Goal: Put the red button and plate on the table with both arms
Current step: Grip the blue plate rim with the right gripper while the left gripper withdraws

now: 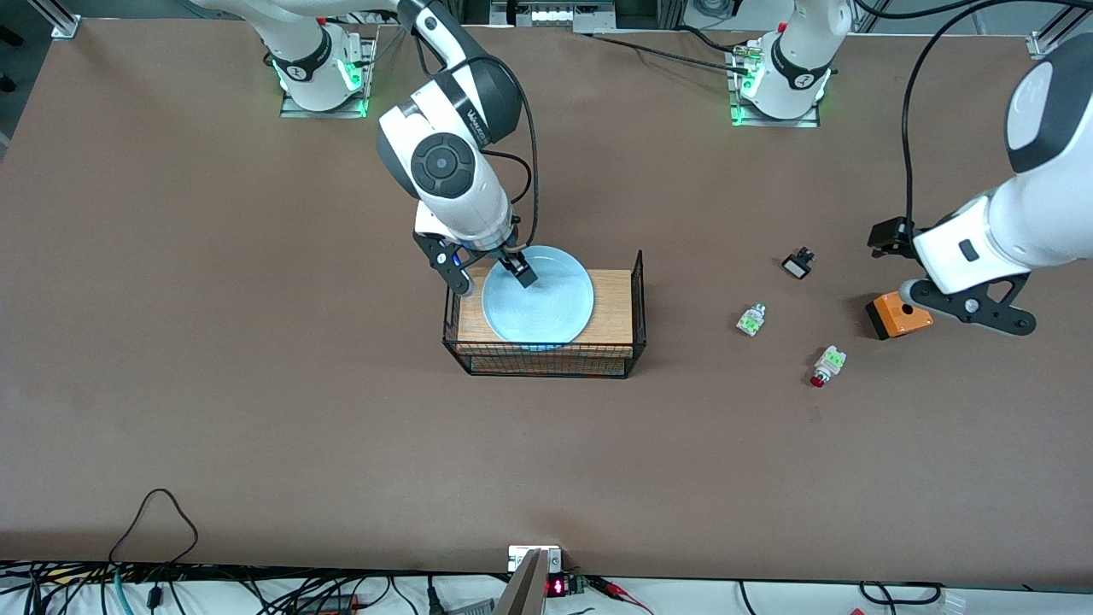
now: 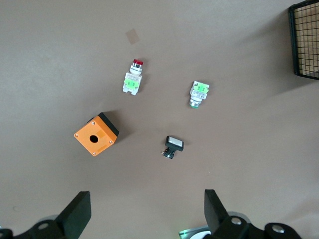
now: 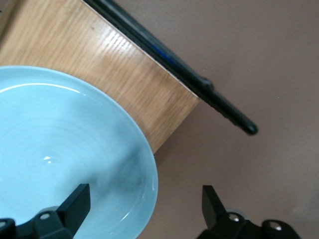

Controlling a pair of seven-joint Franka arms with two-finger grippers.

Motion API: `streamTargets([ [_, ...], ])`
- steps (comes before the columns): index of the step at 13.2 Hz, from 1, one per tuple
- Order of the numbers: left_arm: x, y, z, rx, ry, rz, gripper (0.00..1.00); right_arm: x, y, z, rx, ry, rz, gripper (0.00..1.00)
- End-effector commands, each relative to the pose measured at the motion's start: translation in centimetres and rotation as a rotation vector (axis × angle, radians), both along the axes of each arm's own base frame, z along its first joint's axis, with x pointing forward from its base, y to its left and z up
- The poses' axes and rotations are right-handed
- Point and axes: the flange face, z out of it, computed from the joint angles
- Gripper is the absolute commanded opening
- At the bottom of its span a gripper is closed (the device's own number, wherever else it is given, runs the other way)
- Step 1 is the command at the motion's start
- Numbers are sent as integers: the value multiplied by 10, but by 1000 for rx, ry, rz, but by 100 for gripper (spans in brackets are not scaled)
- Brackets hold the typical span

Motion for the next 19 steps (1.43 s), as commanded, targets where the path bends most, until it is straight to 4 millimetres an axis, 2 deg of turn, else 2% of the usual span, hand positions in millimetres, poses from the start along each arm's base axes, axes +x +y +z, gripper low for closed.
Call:
streamTargets([
  [1, -2, -3, 2, -17, 0, 1, 100, -5, 0, 1, -22, -6, -3, 92],
  [3, 2, -4, 12, -18, -28, 1, 100, -5, 1, 0, -22, -6, 0, 82],
  [4, 8, -3, 10, -24, -35, 1, 100, -4, 0, 0, -23, -5, -3, 74],
  [6, 27, 2, 11, -51, -87, 11, 100, -3, -2, 3, -19, -11, 23, 46],
  [7, 30, 5, 11, -49, -92, 17, 100, -4, -3, 3, -22, -3, 40, 39],
  [11, 30, 5, 12, -48, -96, 27, 100, -8, -3, 1, -31, 10, 61, 35],
  [14, 30, 6, 12, -52, -96, 32, 100, -5, -6, 3, -22, 9, 85, 13],
  [15, 30, 7, 12, -53, -95, 34, 100, -5, -7, 4, -21, 13, 85, 2],
  [19, 29, 8, 13, -53, -95, 37, 100, -5, -16, 2, -40, 56, 142, 0],
])
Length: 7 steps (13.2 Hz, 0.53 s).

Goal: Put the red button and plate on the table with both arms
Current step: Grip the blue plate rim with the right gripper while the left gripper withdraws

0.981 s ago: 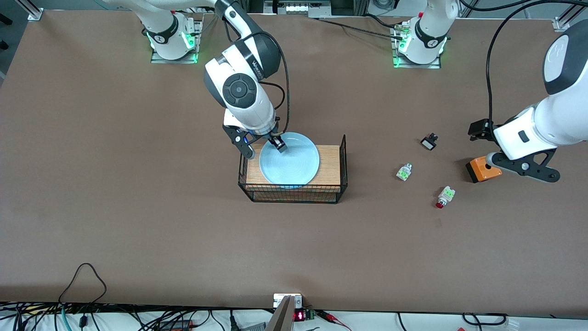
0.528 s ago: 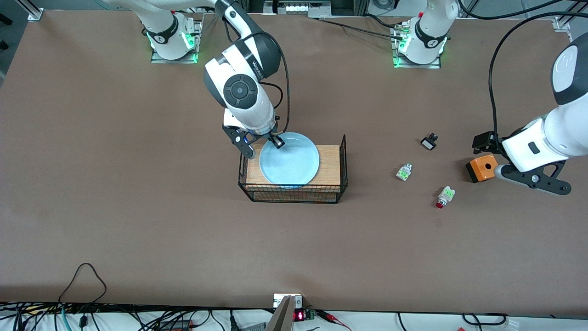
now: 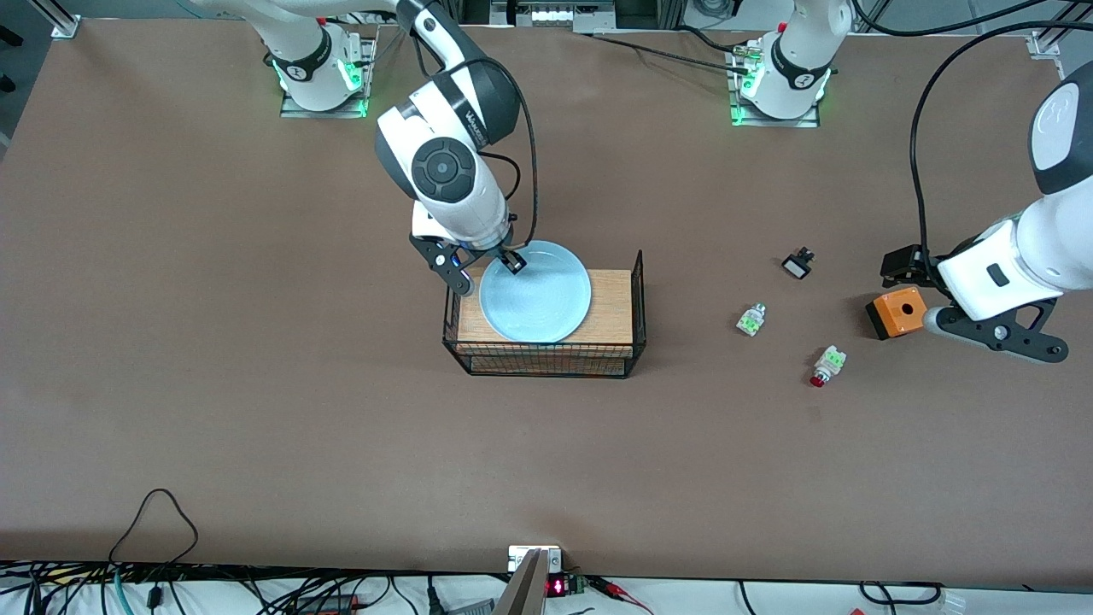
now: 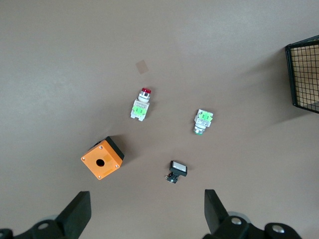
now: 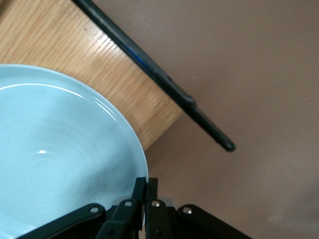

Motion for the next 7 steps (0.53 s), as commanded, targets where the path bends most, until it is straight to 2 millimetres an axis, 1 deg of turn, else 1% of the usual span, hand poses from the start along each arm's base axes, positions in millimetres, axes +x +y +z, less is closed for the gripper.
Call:
streamTargets([
  [1, 2, -4, 7, -23, -9, 9, 100, -1, -10, -2, -18, 31, 51, 0],
  [3, 2, -4, 7, -23, -10, 18, 100, -4, -7, 0, -17, 34, 58, 0],
  [5, 2, -2, 8, -26, -10, 20, 100, -11, -1, 22, 20, 31, 46, 0],
  [7, 2, -1, 7, -27, -8, 21, 100, -18, 8, 49, 81, 31, 26, 0],
])
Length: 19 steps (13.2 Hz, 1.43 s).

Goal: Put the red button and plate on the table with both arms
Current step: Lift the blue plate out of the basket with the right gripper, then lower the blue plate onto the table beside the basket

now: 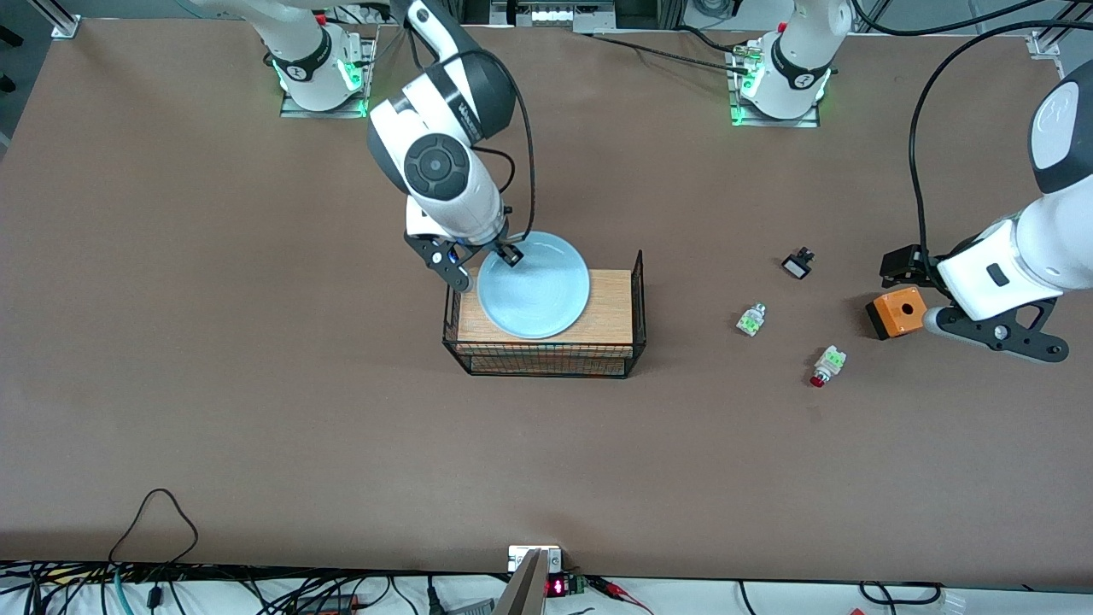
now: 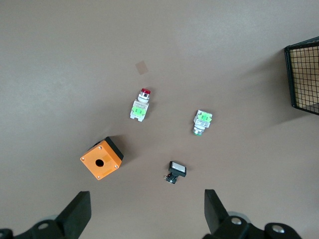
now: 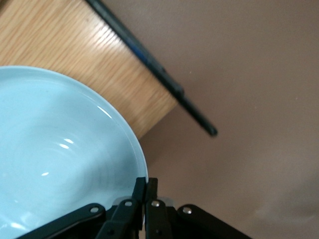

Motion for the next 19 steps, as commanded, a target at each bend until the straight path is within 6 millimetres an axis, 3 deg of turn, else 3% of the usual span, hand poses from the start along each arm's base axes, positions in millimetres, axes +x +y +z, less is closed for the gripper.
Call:
streamTargets([
  [1, 3, 2, 3, -28, -1, 18, 100, -15, 11, 44, 64, 0, -10, 0],
  [4, 2, 1, 4, -28, -2, 17, 100, -20, 11, 87, 132, -30, -14, 0],
  [8, 2, -2, 5, -26, -2, 12, 100, -7, -21, 146, 196, -72, 16, 0],
  [11, 2, -6, 5, -28, -4, 8, 100, 23, -85, 170, 204, -80, 62, 0],
  [14, 1, -6, 6, -33, -5, 40, 100, 50, -173, 180, 208, -58, 190, 0],
  [17, 1, -7, 7, -33, -7, 49, 100, 72, -260, 176, 222, -62, 349, 0],
  [19, 1, -8, 6, -37, -6, 46, 100, 80, -311, 157, 198, -41, 451, 0],
])
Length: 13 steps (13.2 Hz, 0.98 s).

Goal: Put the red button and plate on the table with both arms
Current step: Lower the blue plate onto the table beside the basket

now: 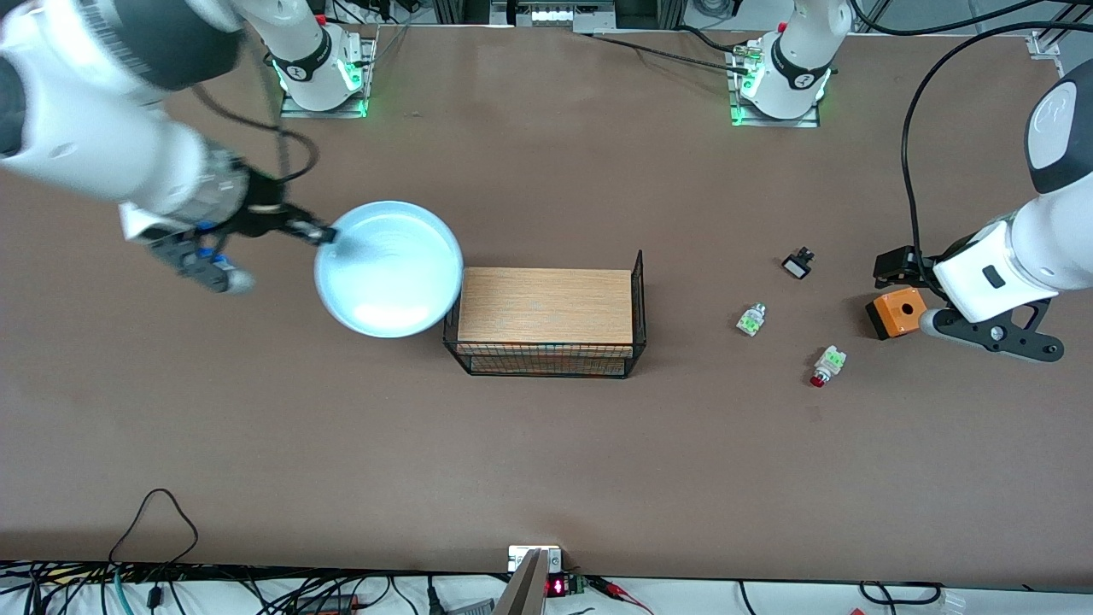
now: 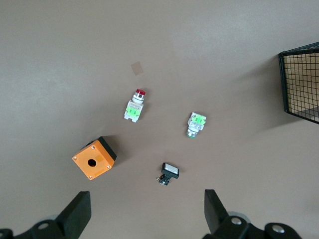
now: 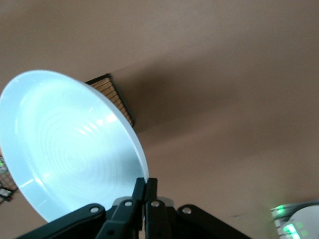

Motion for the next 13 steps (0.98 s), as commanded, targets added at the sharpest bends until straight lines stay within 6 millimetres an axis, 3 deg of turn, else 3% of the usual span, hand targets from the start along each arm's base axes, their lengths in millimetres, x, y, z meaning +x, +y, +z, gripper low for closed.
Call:
streamTargets([
  [1, 1, -2, 7, -23, -7, 16, 100, 3, -49, -22, -38, 7, 166, 0],
  [4, 1, 1, 7, -24, -6, 22, 100, 6, -88, -56, -171, 28, 376, 0],
  [7, 1, -2, 7, -24, -5, 17, 100, 9, -111, -97, -172, 34, 416, 0],
  [13, 1, -2, 8, -23, -9, 17, 100, -14, -156, -200, -115, -11, 523, 0],
])
